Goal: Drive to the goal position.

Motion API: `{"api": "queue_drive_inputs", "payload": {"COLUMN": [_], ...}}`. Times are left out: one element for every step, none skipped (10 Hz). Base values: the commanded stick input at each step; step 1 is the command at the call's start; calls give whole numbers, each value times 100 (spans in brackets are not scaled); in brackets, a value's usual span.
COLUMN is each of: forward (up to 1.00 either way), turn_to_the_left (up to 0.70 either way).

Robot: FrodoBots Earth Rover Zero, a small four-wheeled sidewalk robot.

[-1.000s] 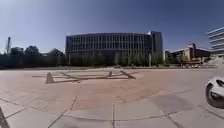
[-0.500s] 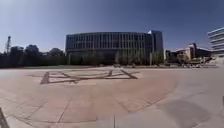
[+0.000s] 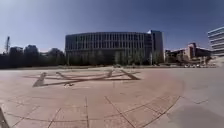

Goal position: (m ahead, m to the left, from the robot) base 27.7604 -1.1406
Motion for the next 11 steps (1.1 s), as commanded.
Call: {"api": "queue_drive_inputs", "payload": {"forward": [70,70,70,70,70,70,70,70,70,70,70], "turn_to_the_left": [0,0,0,0,0,0,0,0,0,0,0]}}
